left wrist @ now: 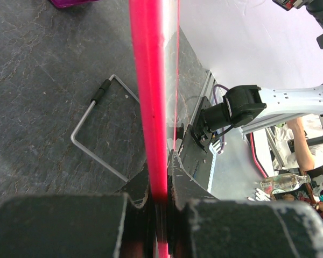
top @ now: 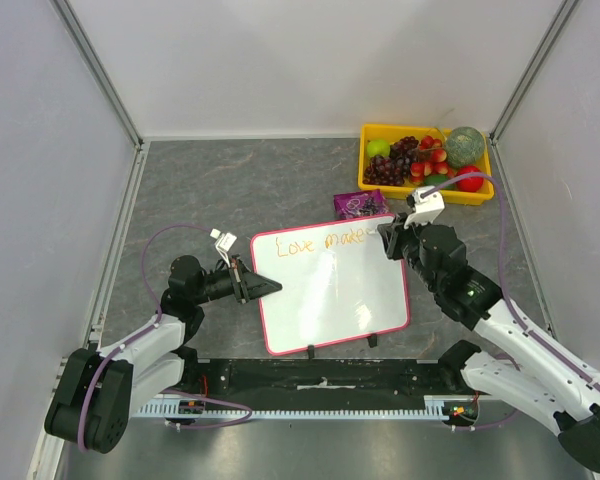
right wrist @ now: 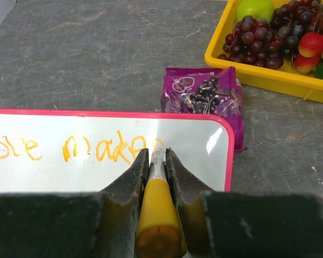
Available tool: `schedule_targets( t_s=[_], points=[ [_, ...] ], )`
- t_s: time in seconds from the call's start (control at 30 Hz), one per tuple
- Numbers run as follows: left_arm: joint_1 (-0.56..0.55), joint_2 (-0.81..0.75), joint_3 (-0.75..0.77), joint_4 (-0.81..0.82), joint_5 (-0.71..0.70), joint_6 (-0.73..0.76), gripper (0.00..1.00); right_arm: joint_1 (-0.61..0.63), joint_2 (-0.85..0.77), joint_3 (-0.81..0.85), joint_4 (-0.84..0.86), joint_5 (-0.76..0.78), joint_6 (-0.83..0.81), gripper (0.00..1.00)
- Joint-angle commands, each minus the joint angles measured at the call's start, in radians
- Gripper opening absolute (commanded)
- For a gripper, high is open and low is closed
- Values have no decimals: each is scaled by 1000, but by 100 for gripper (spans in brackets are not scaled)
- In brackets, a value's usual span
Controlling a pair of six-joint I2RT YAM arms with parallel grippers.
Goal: Write a sentence on the whiteboard
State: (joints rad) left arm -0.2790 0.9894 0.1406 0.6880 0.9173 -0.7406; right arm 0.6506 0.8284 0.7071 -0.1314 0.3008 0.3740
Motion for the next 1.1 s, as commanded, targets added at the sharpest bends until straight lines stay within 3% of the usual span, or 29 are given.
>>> schedule_targets(
  t_s=[0.0,0.37,0.8,1.07],
  points=[
    [-6,9,-7,-39,-49,182,2,-2,-26,-27,-45,26,3,0],
    [-5,8,-7,-39,-49,182,2,-2,-29,-41,-60,-12,0,0],
    [-8,8,-9,-39,-49,182,2,-2,-40,-52,39,-86,48,0],
    [-6,8,-7,-39,-51,181,2,-2,-196,5,-51,-46,66,0]
  ],
)
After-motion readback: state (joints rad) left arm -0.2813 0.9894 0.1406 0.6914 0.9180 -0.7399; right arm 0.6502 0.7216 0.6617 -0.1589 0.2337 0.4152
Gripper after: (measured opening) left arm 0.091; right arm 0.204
